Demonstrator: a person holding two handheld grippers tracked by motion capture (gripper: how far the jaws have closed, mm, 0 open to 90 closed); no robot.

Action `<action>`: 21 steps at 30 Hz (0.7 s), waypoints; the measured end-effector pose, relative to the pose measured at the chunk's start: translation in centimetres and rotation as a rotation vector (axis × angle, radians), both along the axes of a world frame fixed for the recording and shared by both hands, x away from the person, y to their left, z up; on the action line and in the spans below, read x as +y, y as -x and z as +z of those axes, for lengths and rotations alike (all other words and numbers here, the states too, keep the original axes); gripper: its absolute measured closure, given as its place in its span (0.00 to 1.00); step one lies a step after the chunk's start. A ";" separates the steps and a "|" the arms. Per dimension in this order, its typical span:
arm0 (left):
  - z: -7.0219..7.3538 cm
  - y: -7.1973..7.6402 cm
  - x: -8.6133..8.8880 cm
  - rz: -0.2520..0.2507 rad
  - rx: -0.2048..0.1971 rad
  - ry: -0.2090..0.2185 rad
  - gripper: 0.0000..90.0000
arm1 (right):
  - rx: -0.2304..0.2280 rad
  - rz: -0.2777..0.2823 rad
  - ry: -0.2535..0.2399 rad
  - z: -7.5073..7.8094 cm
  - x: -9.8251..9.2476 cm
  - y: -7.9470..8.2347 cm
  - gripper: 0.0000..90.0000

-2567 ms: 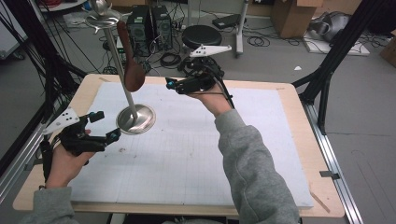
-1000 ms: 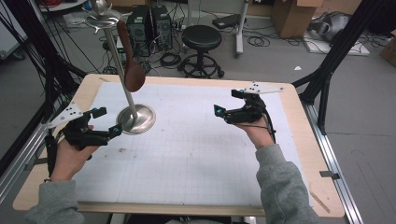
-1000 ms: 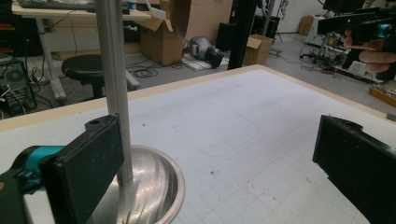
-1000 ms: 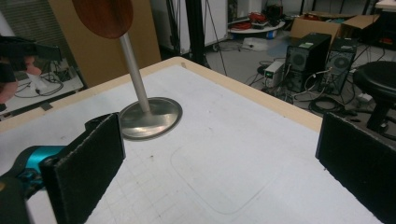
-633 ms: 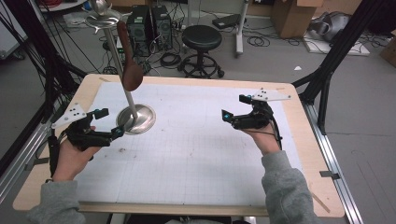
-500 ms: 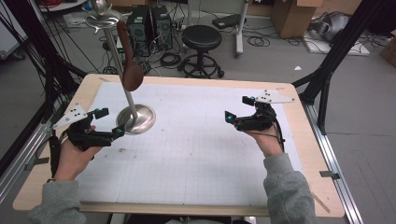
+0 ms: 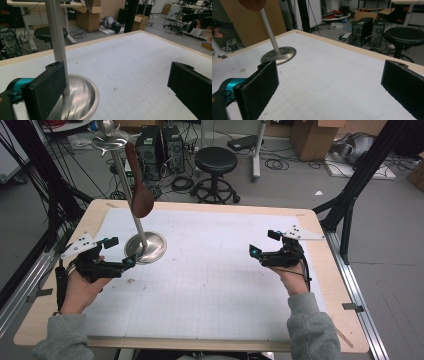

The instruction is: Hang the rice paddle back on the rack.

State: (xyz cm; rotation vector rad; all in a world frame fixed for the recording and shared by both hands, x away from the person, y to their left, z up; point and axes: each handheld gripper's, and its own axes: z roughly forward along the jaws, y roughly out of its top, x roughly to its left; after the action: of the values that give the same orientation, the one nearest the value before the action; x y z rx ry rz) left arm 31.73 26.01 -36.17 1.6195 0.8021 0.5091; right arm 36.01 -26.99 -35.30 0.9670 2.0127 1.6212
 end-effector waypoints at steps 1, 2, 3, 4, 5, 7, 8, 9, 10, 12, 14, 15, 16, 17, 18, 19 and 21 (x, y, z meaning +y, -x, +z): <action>0.0 0.0 0.0 0.000 0.000 0.000 0.03 | 0.002 -0.003 0.000 -0.1 -0.1 0.1 0.00; 0.0 0.0 0.0 -0.001 0.000 0.000 0.03 | 0.002 -0.007 0.001 -0.3 -0.3 0.1 0.00; 0.0 0.0 0.0 0.000 0.001 0.001 0.03 | 0.001 -0.011 0.002 -0.4 -0.4 0.2 0.00; 0.0 0.0 0.1 -0.001 0.002 0.001 0.03 | 0.000 -0.013 0.004 -0.5 -0.6 0.3 0.00; 0.0 0.0 0.1 -0.001 0.002 0.000 0.03 | 0.004 -0.017 0.000 -0.7 -0.7 0.4 0.00; -0.1 0.0 0.0 0.000 0.004 0.001 0.03 | 0.007 -0.021 0.003 -0.9 -1.1 0.4 0.00; -0.1 0.0 0.0 0.001 0.005 0.001 0.03 | 0.015 -0.027 0.007 -0.9 -1.2 0.5 0.00; -0.1 0.0 0.0 0.001 0.006 -0.003 0.03 | 0.014 -0.028 0.008 -0.8 -1.4 0.5 0.00; -0.1 0.0 0.0 0.003 0.007 -0.004 0.03 | 0.014 -0.031 0.004 -0.8 -1.5 0.6 0.00; -0.2 0.0 -0.1 0.010 0.011 -0.005 0.03 | 0.008 -0.037 0.000 -0.7 -1.7 0.8 0.00; -0.2 0.0 0.0 0.013 0.015 -0.006 0.03 | 0.007 -0.038 0.002 -0.6 -2.0 0.9 0.00; -0.2 0.0 0.0 0.013 0.015 -0.009 0.03 | 0.008 -0.042 0.005 -0.6 -2.0 1.0 0.00; -0.2 0.0 0.0 0.013 0.015 -0.009 0.03 | 0.005 -0.044 0.006 -0.6 -2.2 1.1 0.00; -0.2 0.0 0.0 0.014 0.015 -0.007 0.03 | 0.013 -0.046 0.005 -0.5 -2.2 1.2 0.00; -0.2 0.0 0.0 0.013 0.014 -0.006 0.03 | 0.003 -0.048 0.006 -0.5 -2.3 1.3 0.00; -0.2 0.0 0.0 0.013 0.013 -0.006 0.03 | -0.004 -0.052 0.003 -0.5 -2.4 1.4 0.00; -0.2 0.0 0.0 0.011 0.013 -0.007 0.03 | -0.003 -0.059 0.004 -0.6 -2.7 1.5 0.00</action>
State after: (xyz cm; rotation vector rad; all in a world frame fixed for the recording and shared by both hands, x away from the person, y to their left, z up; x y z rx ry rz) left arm 31.71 25.97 -36.40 1.6270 0.8205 0.5102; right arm 34.46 -29.70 -35.93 1.0117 1.9656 1.5867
